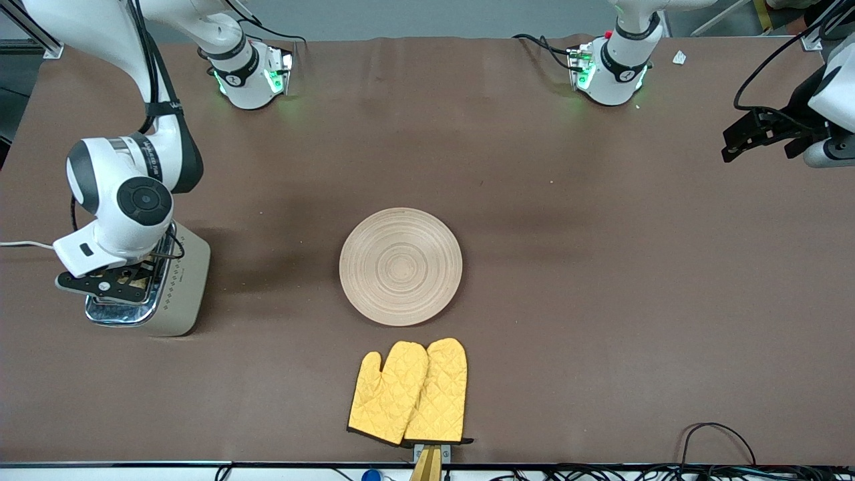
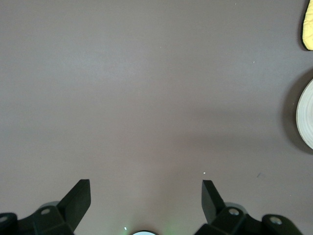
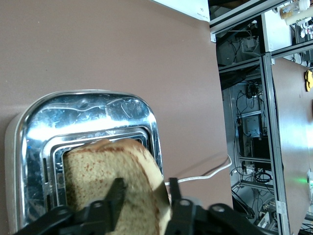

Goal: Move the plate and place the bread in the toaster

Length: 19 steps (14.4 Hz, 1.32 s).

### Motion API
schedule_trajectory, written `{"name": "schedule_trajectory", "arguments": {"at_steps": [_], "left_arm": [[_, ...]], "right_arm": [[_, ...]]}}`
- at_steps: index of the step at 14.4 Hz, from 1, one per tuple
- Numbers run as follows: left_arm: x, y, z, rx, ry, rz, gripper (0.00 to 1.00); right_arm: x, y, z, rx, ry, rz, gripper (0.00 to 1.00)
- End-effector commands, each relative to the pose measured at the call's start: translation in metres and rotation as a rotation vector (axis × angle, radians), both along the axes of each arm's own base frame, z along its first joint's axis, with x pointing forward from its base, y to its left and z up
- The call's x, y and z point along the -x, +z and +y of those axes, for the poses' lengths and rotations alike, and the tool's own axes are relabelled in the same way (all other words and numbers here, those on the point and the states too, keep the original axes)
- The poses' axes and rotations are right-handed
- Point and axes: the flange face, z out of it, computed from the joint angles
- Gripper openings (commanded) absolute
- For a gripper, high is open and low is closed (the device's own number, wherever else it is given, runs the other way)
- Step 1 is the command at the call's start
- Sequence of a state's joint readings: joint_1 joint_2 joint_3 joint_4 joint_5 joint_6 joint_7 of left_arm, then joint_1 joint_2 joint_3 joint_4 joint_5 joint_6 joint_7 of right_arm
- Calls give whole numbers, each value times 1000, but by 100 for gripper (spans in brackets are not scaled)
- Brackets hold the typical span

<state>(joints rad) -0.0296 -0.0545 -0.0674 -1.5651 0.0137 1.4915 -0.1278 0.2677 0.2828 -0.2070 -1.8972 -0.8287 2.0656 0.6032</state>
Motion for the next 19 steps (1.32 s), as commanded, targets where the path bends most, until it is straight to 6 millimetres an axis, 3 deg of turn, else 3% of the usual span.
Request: {"name": "schedule_trajectory", "arguments": {"at_steps": [1, 2, 6, 9, 12, 14, 16, 19], "left_arm": [[1, 4, -1, -8, 7, 6, 100], [1, 5, -1, -9, 8, 6, 100], [1, 4, 0, -9, 8, 8, 100], [1, 4, 0, -8, 7, 6, 100], [1, 4, 0, -8, 7, 6, 100], [1, 4, 0, -8, 7, 6, 100], [0, 5, 0, -7, 7, 5, 100], [0, 4, 0, -6, 17, 6, 100]], "right_arm": [[0, 4, 15, -3, -7, -4, 100], [-2, 12, 20, -45, -33, -11, 100], [-15, 75, 34, -276, -131, 36, 100], [-17, 140, 39, -502, -193, 50, 100], [3, 200, 31, -636, -170, 0, 100], [26, 228, 22, -709, -150, 46, 100], [47, 252, 13, -723, -115, 66, 100], [59, 272, -13, -725, -3, 85, 100]]}}
